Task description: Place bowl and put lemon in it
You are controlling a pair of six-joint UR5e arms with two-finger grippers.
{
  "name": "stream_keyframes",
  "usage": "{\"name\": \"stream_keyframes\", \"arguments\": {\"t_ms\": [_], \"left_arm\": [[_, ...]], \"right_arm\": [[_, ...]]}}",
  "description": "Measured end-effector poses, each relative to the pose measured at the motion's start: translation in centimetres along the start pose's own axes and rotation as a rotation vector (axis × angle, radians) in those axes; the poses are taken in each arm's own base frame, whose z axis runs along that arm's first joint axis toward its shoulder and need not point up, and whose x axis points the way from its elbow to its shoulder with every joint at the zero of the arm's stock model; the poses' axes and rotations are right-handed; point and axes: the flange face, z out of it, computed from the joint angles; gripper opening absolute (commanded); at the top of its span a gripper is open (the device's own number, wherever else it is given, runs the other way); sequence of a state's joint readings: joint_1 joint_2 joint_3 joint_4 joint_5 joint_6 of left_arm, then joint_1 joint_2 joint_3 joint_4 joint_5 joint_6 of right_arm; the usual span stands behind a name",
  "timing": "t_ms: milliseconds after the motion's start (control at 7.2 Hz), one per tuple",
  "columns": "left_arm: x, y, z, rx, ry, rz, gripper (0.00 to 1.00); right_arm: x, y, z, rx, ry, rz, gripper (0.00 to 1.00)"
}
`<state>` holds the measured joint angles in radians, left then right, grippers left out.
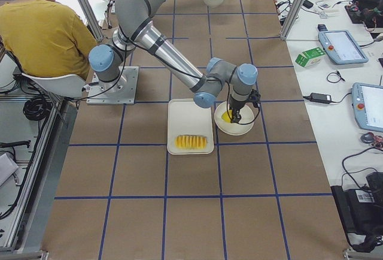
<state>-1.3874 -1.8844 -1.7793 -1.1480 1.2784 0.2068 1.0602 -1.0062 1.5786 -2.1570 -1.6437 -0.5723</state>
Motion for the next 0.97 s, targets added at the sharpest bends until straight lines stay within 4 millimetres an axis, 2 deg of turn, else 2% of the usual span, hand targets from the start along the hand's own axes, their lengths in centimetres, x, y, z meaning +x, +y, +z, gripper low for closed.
{"name": "stream_keyframes", "arguments": {"t_ms": [139,278,417,556,833,972], "left_arm": [[5.2,0.4,1.6,0.004,-0.016,-0.031,0.00],[9.3,0.6,3.7,0.024,-0.042,-0.069,0.00],[12.4,1.0,5.9,0.046,-0.062,-0.106,0.00],[14.7,1.6,7.9,0.053,-0.094,-0.122,0.00],[17.8,2.8,10.6,0.056,-0.162,-0.121,0.00],[18.4,3.0,11.4,0.063,-0.168,-0.114,0.34]], "right_arm": [[-0.2,0.2,-1.9,0.017,0.012,0.002,0.00],[-1.1,0.5,-4.5,0.031,0.019,-0.003,0.00],[-2.9,0.7,-6.8,0.032,0.013,-0.008,0.00],[-5.5,0.8,-9.0,0.030,0.007,0.004,0.00],[-12.8,1.2,-13.1,0.021,-0.033,0.055,0.00],[-17.2,1.3,-14.8,0.035,-0.073,0.067,0.00]]}}
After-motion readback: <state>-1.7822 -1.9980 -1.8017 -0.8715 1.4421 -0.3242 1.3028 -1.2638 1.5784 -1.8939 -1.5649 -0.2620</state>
